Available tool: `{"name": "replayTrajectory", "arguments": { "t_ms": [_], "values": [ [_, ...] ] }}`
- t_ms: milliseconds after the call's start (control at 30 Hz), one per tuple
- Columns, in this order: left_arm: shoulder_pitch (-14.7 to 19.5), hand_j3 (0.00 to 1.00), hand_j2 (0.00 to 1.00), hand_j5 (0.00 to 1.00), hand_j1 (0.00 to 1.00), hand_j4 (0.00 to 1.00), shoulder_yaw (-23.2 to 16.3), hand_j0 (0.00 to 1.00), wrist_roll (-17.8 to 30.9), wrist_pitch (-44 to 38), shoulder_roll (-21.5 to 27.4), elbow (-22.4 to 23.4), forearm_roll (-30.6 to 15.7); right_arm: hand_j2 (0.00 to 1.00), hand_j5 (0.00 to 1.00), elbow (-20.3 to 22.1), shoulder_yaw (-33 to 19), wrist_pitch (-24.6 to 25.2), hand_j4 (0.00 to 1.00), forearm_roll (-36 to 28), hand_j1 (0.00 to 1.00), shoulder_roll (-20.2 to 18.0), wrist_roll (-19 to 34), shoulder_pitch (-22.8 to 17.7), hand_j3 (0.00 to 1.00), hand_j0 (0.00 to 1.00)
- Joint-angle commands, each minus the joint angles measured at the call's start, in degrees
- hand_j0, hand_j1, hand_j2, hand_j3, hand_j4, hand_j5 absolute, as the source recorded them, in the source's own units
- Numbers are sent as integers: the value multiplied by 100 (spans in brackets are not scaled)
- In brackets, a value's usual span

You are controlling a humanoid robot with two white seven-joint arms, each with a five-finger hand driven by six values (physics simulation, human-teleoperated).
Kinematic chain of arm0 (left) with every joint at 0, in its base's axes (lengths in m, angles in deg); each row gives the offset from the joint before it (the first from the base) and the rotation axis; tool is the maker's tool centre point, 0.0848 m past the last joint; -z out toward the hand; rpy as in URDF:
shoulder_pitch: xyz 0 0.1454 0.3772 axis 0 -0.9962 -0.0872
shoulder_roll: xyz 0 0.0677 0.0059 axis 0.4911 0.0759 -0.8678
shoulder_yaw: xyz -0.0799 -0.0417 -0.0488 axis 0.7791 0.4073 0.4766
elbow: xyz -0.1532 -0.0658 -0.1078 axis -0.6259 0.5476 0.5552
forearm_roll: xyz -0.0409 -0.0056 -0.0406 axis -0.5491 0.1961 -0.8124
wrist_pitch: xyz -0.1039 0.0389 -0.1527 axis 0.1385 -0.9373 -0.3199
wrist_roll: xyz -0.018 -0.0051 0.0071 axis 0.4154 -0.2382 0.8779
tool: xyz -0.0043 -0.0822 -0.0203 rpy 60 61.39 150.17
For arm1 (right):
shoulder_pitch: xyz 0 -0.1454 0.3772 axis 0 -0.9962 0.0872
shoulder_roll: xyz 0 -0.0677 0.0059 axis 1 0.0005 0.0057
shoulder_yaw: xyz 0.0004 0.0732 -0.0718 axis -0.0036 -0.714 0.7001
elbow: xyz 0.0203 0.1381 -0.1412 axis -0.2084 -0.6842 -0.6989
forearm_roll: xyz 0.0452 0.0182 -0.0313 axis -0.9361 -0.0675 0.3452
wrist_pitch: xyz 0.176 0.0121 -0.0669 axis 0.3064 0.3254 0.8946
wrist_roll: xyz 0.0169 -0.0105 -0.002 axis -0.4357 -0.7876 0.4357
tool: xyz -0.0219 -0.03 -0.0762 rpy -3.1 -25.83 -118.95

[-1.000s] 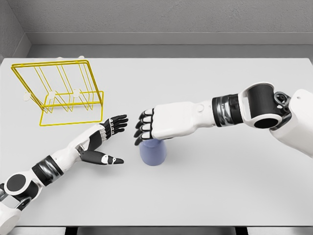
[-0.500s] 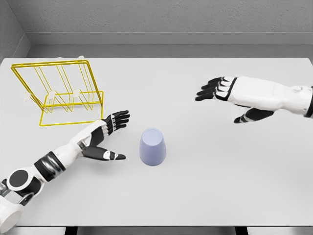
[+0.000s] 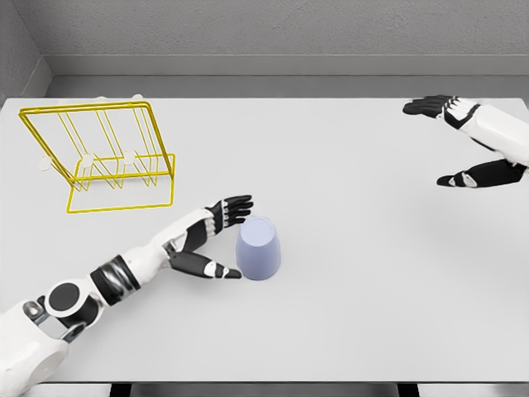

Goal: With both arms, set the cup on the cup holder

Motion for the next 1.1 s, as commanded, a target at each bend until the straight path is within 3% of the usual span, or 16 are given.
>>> {"name": "replayTrajectory", "arguments": {
  "t_ms": [0, 400, 967, 1067],
  "values": [
    [0, 100, 100, 100, 100, 100, -62, 100, 0, -2, -35, -5, -5, 100, 100, -84, -124, 18, 100, -48, 100, 242, -3, 0, 100, 100],
    [123, 100, 100, 100, 100, 100, -237, 100, -8, -11, -184, 127, 12, 100, 100, -234, -159, 18, 100, 22, 100, 242, -3, -237, 100, 100],
    [202, 100, 100, 100, 100, 100, -308, 100, -8, -116, -431, 206, 30, 100, 100, -243, -168, 18, 100, 48, 100, 268, -3, -229, 100, 100],
    [202, 87, 87, 87, 87, 87, -308, 87, -8, -108, -466, 206, 30, 100, 100, -243, -176, 18, 100, 48, 100, 277, -3, -229, 100, 100]
  ]
}}
